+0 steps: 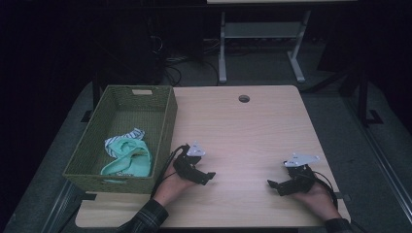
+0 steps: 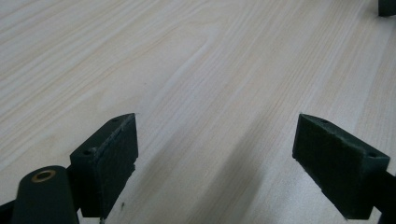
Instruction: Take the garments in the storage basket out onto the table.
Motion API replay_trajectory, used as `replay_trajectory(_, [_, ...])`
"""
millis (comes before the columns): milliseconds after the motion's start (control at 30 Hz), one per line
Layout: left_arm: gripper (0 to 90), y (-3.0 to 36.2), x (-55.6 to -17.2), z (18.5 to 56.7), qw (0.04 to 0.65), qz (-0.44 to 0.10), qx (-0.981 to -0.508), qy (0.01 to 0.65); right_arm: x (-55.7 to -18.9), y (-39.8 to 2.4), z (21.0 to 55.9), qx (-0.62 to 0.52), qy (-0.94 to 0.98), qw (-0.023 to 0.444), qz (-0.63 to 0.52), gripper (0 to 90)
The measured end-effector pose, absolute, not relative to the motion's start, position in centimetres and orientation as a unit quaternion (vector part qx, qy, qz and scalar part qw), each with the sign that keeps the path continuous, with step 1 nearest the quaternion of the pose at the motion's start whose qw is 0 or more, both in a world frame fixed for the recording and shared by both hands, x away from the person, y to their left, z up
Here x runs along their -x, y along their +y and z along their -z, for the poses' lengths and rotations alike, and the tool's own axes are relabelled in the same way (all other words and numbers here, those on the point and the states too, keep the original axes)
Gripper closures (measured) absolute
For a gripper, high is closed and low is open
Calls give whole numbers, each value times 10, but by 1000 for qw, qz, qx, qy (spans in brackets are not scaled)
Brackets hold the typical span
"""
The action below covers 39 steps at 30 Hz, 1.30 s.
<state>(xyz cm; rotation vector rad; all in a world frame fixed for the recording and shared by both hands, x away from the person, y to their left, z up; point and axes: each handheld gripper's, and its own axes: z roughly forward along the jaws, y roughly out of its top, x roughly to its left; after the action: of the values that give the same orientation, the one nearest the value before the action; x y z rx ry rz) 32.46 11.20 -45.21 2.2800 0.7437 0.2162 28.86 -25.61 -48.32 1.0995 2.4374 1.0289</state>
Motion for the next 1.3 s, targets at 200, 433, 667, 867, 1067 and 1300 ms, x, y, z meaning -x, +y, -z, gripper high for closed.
replay_trajectory(200, [136,112,-325,446,359,-86,-884,287,-289,-256,483,-380,843,138,-355,17])
replay_trajectory(433, [137,112,-326,439,360,-86,-884,286,-289,-256,483,-380,843,138,-355,17])
replay_trajectory(667, [137,113,-330,433,366,-90,-880,288,-289,-256,483,-380,843,138,-355,17])
replay_trajectory(867, [137,114,-332,427,368,-93,-879,290,-289,-256,483,-380,843,138,-355,17])
replay_trajectory(1067, [138,114,-333,425,367,-89,-879,291,-289,-256,483,-380,843,138,-355,17])
replay_trajectory(1300, [137,114,-333,417,369,-81,-879,290,-289,-256,483,-380,843,138,-355,17])
